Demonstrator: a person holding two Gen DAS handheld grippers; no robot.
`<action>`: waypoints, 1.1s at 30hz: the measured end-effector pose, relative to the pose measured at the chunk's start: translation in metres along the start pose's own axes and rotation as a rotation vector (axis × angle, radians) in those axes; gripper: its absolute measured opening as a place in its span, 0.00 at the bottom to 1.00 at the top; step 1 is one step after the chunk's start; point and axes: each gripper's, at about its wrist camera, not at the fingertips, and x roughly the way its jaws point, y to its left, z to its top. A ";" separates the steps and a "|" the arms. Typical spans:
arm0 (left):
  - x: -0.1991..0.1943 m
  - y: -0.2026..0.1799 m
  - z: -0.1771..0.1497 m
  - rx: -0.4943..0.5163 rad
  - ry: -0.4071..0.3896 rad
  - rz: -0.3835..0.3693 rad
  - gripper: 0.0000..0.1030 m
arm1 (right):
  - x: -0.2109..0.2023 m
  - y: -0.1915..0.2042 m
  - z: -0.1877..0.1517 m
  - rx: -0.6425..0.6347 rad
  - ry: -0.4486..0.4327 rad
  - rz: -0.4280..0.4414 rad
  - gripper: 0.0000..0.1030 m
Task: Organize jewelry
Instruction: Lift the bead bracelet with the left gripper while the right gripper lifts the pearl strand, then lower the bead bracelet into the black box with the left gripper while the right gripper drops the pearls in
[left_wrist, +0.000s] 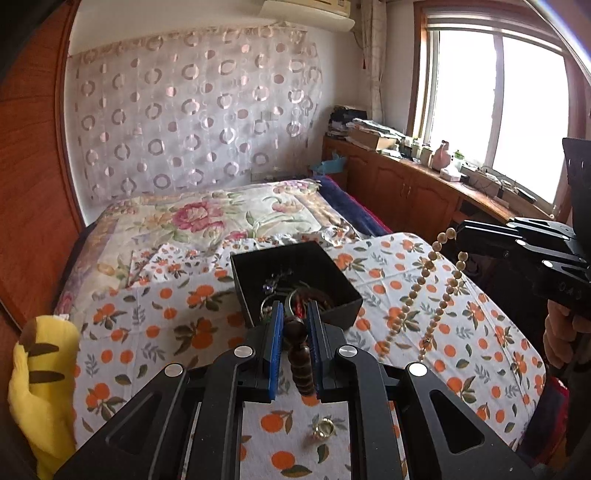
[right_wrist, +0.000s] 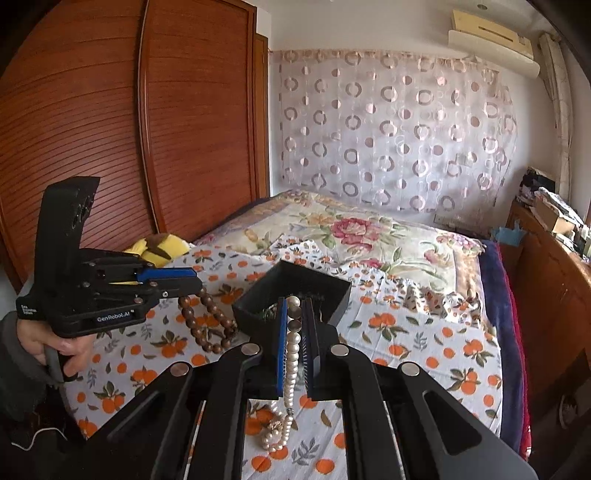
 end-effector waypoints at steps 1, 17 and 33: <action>0.001 0.000 0.003 0.002 -0.003 0.002 0.12 | 0.000 -0.001 0.003 0.001 -0.005 -0.001 0.08; 0.006 -0.002 0.038 0.017 -0.034 0.000 0.12 | 0.005 -0.012 0.033 0.008 -0.042 -0.011 0.08; 0.056 0.017 0.067 -0.018 0.004 0.007 0.12 | 0.004 -0.015 0.089 -0.014 -0.120 -0.031 0.08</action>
